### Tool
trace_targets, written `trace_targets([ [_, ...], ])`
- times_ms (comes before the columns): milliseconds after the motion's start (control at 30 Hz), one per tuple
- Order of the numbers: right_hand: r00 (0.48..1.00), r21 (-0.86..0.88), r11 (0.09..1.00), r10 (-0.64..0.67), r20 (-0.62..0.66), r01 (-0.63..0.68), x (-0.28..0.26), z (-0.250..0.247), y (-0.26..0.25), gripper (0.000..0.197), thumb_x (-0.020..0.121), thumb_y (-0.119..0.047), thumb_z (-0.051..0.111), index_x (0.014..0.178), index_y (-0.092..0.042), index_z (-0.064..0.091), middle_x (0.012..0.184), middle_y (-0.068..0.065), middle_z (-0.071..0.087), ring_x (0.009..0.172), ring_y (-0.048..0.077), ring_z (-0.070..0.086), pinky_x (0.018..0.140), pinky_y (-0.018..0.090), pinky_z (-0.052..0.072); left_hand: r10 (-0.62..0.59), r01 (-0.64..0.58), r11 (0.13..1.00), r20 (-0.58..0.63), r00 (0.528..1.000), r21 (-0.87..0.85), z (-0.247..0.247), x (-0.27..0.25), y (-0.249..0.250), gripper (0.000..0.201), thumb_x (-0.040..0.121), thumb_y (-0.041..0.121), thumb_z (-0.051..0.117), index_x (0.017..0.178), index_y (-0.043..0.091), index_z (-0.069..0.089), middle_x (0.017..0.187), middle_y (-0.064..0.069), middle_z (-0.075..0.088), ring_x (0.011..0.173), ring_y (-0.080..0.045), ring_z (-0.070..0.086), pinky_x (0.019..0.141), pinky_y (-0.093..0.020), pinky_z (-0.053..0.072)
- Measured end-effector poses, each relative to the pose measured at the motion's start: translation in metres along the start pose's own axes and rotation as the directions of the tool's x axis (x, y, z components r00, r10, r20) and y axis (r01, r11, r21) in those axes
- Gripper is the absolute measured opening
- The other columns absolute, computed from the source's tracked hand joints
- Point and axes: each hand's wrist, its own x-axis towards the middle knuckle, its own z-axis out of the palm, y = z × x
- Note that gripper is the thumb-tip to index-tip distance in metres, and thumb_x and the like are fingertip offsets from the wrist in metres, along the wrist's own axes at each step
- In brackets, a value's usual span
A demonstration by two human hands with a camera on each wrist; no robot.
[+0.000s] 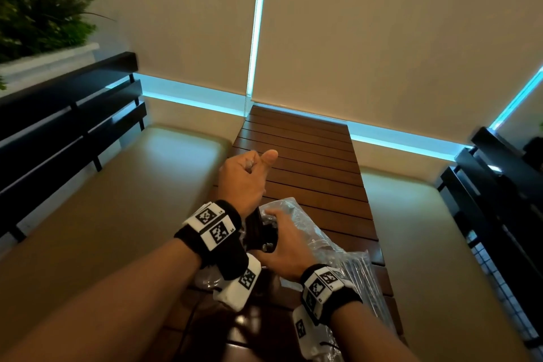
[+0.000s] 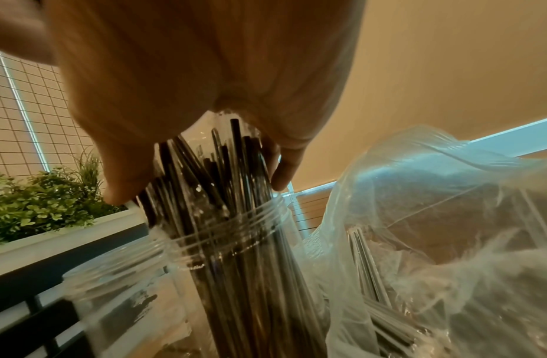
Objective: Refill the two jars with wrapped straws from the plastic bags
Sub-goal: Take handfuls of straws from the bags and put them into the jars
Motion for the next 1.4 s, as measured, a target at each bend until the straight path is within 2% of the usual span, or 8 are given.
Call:
trace_targets([
  [200, 0.999, 0.06, 0.998, -0.024, -0.026, 0.026, 0.004, 0.002, 0.002, 0.089, 0.057, -0.057, 0.08, 0.131, -0.035, 0.035, 0.125, -0.011, 0.049, 0.112, 0.006, 0.055, 0.092, 0.032, 0.053, -0.007, 0.005, 0.999, 0.043, 0.999, 0.041, 0.014, -0.011, -0.019, 0.06, 0.079, 0.069, 0.055, 0.057, 0.017, 0.035, 0.046, 0.005, 0.035, 0.048, -0.039, 0.053, 0.047, -0.046, 0.047],
  [300, 0.999, 0.033, 0.999, -0.036, -0.041, 0.037, 0.01, 0.007, 0.003, 0.073, 0.061, -0.058, 0.077, 0.122, -0.038, 0.042, 0.117, -0.011, 0.051, 0.102, 0.006, 0.057, 0.083, 0.032, 0.056, 0.023, -0.034, 0.994, 0.105, 0.994, 0.1, 0.018, -0.025, -0.031, 0.061, 0.076, 0.069, 0.054, 0.055, 0.015, 0.035, 0.047, 0.006, 0.032, 0.041, -0.015, 0.036, 0.044, -0.03, 0.039],
  [433, 0.994, -0.044, 0.994, -0.106, -0.035, 0.105, 0.013, 0.016, 0.004, 0.048, 0.072, -0.053, 0.069, 0.113, -0.037, 0.05, 0.108, -0.011, 0.052, 0.095, 0.008, 0.057, 0.076, 0.028, 0.056, 0.0, -0.043, 0.978, 0.206, 0.979, 0.204, 0.016, -0.041, -0.055, 0.067, 0.081, 0.062, 0.056, 0.058, 0.001, 0.046, 0.05, -0.01, 0.054, 0.047, -0.02, 0.05, 0.047, -0.022, 0.039],
  [600, 0.998, 0.011, 0.999, -0.04, -0.047, 0.04, 0.014, 0.023, 0.012, 0.056, 0.066, -0.058, 0.07, 0.114, -0.037, 0.047, 0.105, -0.012, 0.054, 0.085, 0.005, 0.062, 0.067, 0.032, 0.06, 0.048, -0.148, 0.929, 0.285, 0.957, 0.341, 0.011, -0.039, -0.071, 0.051, 0.089, 0.044, 0.063, 0.052, 0.022, 0.034, 0.061, 0.007, 0.04, 0.05, -0.006, 0.035, 0.051, -0.015, 0.031],
  [700, 0.996, 0.064, 0.998, -0.022, -0.084, 0.028, 0.013, 0.024, 0.011, 0.059, 0.067, -0.051, 0.073, 0.116, -0.04, 0.042, 0.107, -0.012, 0.055, 0.089, 0.007, 0.063, 0.07, 0.033, 0.06, 0.088, -0.22, 0.901, 0.34, 0.936, 0.373, 0.01, -0.032, -0.071, 0.049, 0.09, 0.049, 0.054, 0.053, 0.026, 0.032, 0.065, 0.008, 0.037, 0.052, -0.005, 0.035, 0.052, -0.015, 0.03],
  [867, 0.992, 0.122, 0.991, -0.033, -0.118, 0.047, 0.011, 0.023, 0.006, 0.054, 0.072, -0.043, 0.073, 0.115, -0.04, 0.042, 0.107, -0.009, 0.055, 0.088, 0.009, 0.063, 0.071, 0.034, 0.059, -0.016, -0.08, 0.937, 0.273, 0.962, 0.339, 0.018, -0.027, -0.071, 0.06, 0.088, 0.059, 0.046, 0.059, 0.007, 0.045, 0.063, -0.013, 0.058, 0.058, -0.026, 0.052, 0.056, -0.029, 0.038],
  [1200, 0.996, 0.132, 0.988, -0.078, -0.051, 0.084, 0.002, 0.011, -0.002, 0.081, 0.063, -0.045, 0.075, 0.131, -0.028, 0.035, 0.122, -0.004, 0.042, 0.11, 0.018, 0.052, 0.09, 0.032, 0.053, 0.048, -0.073, 0.991, 0.216, 0.975, 0.11, 0.036, -0.017, -0.023, 0.066, 0.093, 0.053, 0.047, 0.065, -0.006, 0.04, 0.057, -0.01, 0.044, 0.052, -0.02, 0.039, 0.05, -0.034, 0.036],
  [1400, 0.982, 0.087, 0.996, 0.003, -0.189, 0.013, 0.01, 0.016, 0.005, 0.029, 0.074, -0.053, 0.058, 0.093, -0.036, 0.045, 0.094, -0.006, 0.059, 0.082, 0.013, 0.061, 0.073, 0.039, 0.056, 0.098, -0.102, 0.995, 0.221, 0.97, 0.007, 0.034, -0.007, -0.004, 0.063, 0.092, 0.054, 0.042, 0.063, -0.002, 0.046, 0.054, -0.01, 0.05, 0.048, -0.011, 0.044, 0.052, -0.023, 0.04],
])
